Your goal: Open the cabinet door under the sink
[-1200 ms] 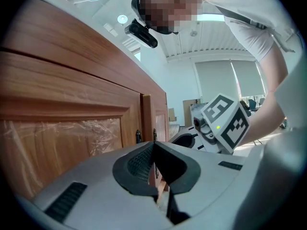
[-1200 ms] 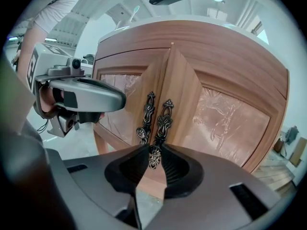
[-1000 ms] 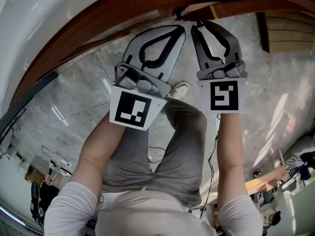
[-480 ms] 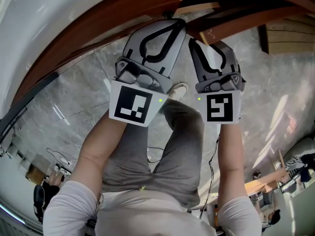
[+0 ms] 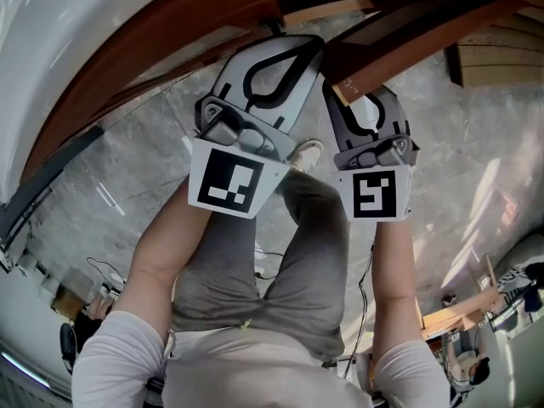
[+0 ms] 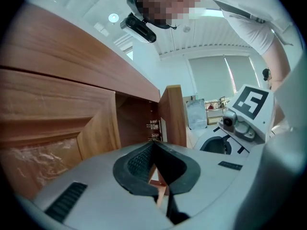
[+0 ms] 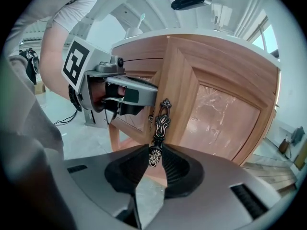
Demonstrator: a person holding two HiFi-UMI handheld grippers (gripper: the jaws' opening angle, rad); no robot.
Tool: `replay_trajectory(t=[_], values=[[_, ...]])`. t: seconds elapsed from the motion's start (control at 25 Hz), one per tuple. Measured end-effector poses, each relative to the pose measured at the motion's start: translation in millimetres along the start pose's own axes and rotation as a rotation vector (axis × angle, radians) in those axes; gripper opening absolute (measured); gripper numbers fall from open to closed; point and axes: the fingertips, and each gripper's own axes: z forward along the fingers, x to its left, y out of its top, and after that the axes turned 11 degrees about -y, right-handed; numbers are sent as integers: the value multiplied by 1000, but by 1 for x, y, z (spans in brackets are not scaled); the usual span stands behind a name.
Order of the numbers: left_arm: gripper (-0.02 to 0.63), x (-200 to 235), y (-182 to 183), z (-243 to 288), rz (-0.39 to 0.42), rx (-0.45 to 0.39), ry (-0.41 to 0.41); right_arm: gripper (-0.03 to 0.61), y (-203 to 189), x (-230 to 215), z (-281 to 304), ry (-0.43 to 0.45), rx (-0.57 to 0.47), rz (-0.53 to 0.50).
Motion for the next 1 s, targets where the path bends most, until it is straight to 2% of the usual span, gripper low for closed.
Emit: replay_trajectory(t=[0.44, 1.0], values=[[5, -30, -1, 13, -42, 22, -83, 94, -19, -6, -18, -15, 19, 44], [5, -82, 18, 49, -86, 37, -187, 95, -53, -25, -59, -11, 92, 80]])
